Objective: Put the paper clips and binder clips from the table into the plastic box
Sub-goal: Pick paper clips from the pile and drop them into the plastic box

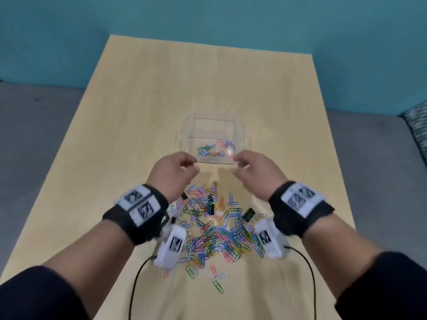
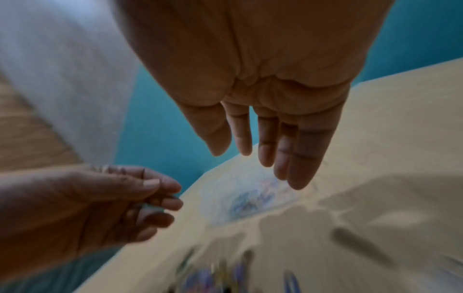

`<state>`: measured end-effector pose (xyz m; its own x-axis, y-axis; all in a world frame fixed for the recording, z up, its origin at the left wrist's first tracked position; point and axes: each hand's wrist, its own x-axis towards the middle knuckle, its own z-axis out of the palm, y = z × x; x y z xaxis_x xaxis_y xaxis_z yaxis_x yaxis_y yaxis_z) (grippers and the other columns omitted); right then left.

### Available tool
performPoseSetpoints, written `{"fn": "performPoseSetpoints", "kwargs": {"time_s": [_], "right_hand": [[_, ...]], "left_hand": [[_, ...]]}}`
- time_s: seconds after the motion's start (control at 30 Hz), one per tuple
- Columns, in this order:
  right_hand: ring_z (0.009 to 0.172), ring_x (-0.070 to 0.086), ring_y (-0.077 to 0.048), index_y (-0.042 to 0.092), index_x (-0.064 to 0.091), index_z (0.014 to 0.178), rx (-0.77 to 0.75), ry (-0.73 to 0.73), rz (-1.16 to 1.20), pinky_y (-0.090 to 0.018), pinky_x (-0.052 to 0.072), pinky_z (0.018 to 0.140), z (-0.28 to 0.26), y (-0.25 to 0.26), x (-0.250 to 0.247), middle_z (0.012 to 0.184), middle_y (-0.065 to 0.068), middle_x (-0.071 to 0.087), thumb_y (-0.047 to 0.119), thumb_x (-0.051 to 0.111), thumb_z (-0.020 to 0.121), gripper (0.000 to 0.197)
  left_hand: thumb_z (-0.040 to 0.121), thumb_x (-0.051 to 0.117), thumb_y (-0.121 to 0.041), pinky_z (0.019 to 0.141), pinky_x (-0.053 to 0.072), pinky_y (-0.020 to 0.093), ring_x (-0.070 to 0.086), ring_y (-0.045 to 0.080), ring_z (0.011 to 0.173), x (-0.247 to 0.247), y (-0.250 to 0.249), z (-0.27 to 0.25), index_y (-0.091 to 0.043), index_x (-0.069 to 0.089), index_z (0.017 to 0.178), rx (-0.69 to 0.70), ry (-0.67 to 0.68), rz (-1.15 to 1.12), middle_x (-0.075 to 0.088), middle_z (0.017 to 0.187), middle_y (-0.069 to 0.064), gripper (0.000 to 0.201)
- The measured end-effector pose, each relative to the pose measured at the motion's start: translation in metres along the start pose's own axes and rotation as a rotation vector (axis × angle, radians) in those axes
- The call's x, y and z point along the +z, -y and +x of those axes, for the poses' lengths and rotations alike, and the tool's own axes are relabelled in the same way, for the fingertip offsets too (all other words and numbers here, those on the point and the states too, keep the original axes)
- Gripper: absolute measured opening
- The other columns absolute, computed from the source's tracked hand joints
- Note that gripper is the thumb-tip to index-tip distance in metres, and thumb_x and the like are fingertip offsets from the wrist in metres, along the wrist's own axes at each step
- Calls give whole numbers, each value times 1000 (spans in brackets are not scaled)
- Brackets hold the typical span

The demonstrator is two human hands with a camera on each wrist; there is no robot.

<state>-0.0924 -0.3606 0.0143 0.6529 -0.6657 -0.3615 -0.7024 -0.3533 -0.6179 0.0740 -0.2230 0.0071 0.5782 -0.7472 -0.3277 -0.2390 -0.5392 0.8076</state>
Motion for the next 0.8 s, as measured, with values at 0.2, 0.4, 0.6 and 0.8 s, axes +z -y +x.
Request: {"fn": "performPoseSetpoints", "kwargs": {"time_s": [0.2, 0.4, 0.6, 0.8], "right_hand": [[111, 42, -25, 23, 46, 120, -224, 265, -445, -40, 46, 86, -109, -32, 68, 116, -1, 45, 33, 56, 86, 38], [130, 34, -32, 20, 30, 141, -254, 120, -552, -46, 45, 94, -130, -37, 112, 147, -8, 33, 29, 69, 71, 81], [113, 44, -36, 11, 48, 125, -267, 116, -587, -46, 47, 86, -117, -29, 112, 130, -13, 48, 18, 63, 69, 59], [98, 46, -36, 9, 53, 97, -281, 159, -582, -44, 49, 72, -119, -33, 105, 102, -14, 51, -7, 54, 59, 41]], "left_hand": [[78, 62, -35, 88, 45, 37, 47, 23, 108, 43, 47, -102, -22, 53, 122, 254, 267, 662, 48, 117, -1, 47], [67, 73, -37, 86, 51, 43, 41, 31, 117, 77, 79, -127, -14, 35, 138, 343, 249, 888, 41, 137, 10, 83], [71, 67, -19, 86, 48, 43, 40, 31, 109, 84, 83, -115, -14, 40, 132, 320, 250, 933, 41, 133, 10, 67], [63, 52, 5, 66, 47, 38, 38, 25, 86, 76, 79, -115, -16, 51, 88, 352, 259, 863, 45, 101, 6, 33]]}}
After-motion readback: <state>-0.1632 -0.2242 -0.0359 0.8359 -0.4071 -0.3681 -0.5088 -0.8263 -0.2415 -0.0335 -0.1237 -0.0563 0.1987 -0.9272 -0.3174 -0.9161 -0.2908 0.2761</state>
